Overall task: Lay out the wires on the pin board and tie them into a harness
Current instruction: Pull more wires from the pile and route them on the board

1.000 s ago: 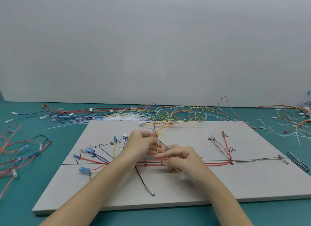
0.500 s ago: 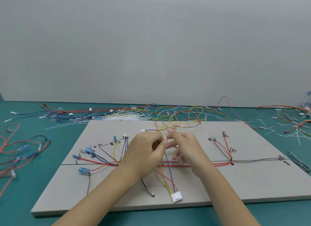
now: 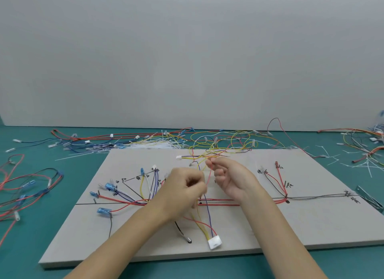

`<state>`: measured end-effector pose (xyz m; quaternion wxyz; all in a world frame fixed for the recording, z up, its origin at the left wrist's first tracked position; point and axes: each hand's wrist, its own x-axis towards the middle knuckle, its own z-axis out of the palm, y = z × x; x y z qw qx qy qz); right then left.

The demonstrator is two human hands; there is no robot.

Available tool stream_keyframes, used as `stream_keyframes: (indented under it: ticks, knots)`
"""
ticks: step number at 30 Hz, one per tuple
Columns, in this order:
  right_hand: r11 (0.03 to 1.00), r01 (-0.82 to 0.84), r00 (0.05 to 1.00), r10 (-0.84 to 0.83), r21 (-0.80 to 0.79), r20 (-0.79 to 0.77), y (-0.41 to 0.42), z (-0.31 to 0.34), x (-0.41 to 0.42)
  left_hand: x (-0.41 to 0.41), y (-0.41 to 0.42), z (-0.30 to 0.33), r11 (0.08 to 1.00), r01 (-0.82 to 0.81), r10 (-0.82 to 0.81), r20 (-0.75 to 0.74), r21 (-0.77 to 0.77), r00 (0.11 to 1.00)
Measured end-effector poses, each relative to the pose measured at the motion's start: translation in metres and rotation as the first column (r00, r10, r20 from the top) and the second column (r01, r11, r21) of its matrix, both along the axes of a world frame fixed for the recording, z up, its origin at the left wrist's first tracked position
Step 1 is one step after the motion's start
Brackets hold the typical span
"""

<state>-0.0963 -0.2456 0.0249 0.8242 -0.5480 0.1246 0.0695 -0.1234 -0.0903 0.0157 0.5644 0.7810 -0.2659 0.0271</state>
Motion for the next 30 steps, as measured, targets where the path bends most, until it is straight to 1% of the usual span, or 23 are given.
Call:
stream_keyframes:
  ticks: [1, 2, 3, 5, 6, 8, 10, 13, 18, 21, 23, 25, 27, 29, 30]
  knots:
    - [0.996, 0.006, 1.0, -0.004, -0.091, 0.024, 0.0, -0.002, 0.0, 0.001, 0.0, -0.001, 0.996, 0.019, -0.02, 0.02, 0.085, 1.0]
    - [0.98, 0.009, 0.999, 0.0, -0.2, 0.045, 0.001, -0.005, -0.002, 0.002, 0.0, -0.001, 0.993, 0.001, -0.006, 0.042, 0.117, 0.999]
    - [0.958, 0.011, 0.998, 0.007, -0.285, 0.063, 0.001, -0.008, -0.004, 0.005, 0.001, -0.001, 0.995, -0.041, 0.036, 0.054, 0.096, 0.998]
    - [0.933, 0.008, 0.996, 0.026, -0.359, 0.089, -0.001, -0.01, -0.008, 0.013, 0.003, 0.0, 0.988, -0.155, 0.154, 0.061, 0.01, 0.986]
    - [0.924, 0.005, 0.993, 0.039, -0.383, 0.108, -0.003, -0.01, -0.01, 0.017, 0.004, 0.0, 0.98, -0.2, 0.201, 0.064, -0.009, 0.978]
    - [0.892, 0.011, 0.985, 0.069, -0.452, 0.159, -0.005, -0.007, -0.012, 0.024, 0.007, -0.001, 0.97, -0.24, 0.236, 0.1, 0.034, 0.967]
    - [0.859, 0.012, 0.97, 0.115, -0.513, 0.215, -0.005, -0.006, -0.012, 0.026, 0.007, -0.006, 0.973, -0.216, 0.204, 0.127, 0.086, 0.971]
    - [0.833, -0.029, 0.934, 0.219, -0.553, 0.282, 0.0, -0.009, -0.015, 0.025, 0.004, -0.012, 0.98, -0.163, 0.148, 0.137, 0.109, 0.979]
    - [0.798, -0.027, 0.892, 0.291, -0.602, 0.346, -0.003, -0.015, -0.018, 0.027, 0.002, -0.011, 0.981, -0.144, 0.127, 0.131, 0.127, 0.983]
    - [0.761, -0.057, 0.885, 0.338, -0.646, 0.32, -0.009, -0.014, -0.023, 0.028, 0.004, -0.01, 0.984, -0.132, 0.117, 0.126, 0.121, 0.985]
    - [0.747, -0.116, 0.896, 0.363, -0.655, 0.256, -0.011, -0.015, -0.027, 0.028, 0.005, -0.012, 0.983, -0.144, 0.13, 0.123, 0.118, 0.984]
    - [0.741, -0.155, 0.917, 0.353, -0.654, 0.183, -0.013, -0.015, -0.029, 0.025, 0.005, -0.012, 0.98, -0.175, 0.164, 0.106, 0.099, 0.981]
    - [0.732, -0.122, 0.945, 0.293, -0.671, 0.148, -0.012, -0.015, -0.029, 0.021, 0.004, -0.009, 0.98, -0.197, 0.191, 0.116, 0.039, 0.975]
    - [0.729, -0.048, 0.971, 0.195, -0.683, 0.14, -0.012, -0.016, -0.026, 0.017, 0.003, -0.002, 0.975, -0.213, 0.221, 0.137, -0.068, 0.966]
    - [0.734, -0.019, 0.979, 0.151, -0.678, 0.136, -0.012, -0.017, -0.025, 0.014, 0.004, 0.003, 0.966, -0.213, 0.232, 0.123, -0.15, 0.965]
